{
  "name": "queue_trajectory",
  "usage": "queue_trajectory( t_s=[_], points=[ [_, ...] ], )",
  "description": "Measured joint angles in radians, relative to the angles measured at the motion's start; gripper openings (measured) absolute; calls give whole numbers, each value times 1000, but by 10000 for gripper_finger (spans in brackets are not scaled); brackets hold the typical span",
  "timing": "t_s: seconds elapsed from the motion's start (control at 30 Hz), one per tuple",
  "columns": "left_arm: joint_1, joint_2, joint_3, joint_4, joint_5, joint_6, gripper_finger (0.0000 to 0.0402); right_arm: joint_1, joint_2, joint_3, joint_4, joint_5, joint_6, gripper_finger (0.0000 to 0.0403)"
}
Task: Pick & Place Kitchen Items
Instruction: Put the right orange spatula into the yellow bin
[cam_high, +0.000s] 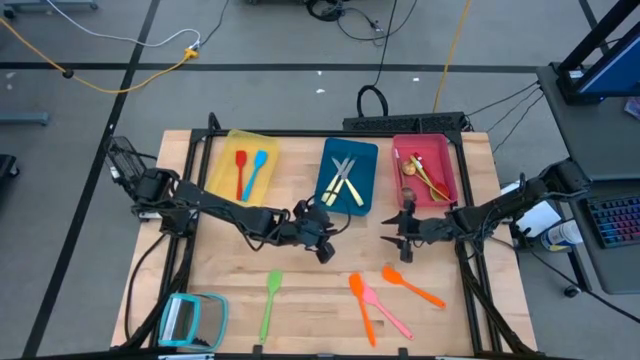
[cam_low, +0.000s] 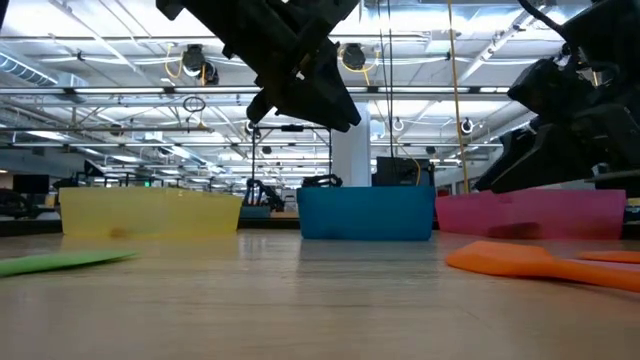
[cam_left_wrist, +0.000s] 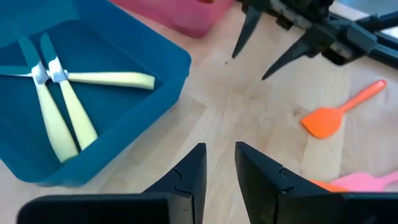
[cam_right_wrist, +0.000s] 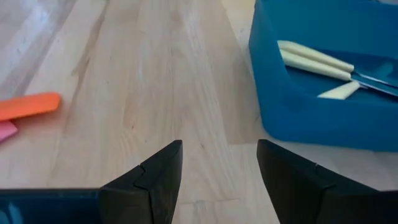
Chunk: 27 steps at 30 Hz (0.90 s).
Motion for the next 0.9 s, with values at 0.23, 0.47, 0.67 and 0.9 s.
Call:
queue_trajectory(
  t_s=[0.23, 0.47, 0.67, 0.9],
  points=[
    [-35, 0, 0, -16, 3, -3, 88, 0, 0, 0, 34, -1, 0, 201],
    [-78, 0, 0, -12, 2, -3, 88, 0, 0, 0, -1, -2, -2, 201],
    [-101, 0, 0, -14, -34, -27, 88, 0, 0, 0, -3, -1, 1, 201],
    [-116, 0, 0, -14, -37, 10, 88, 0, 0, 0, -5, -2, 27, 201]
  ],
)
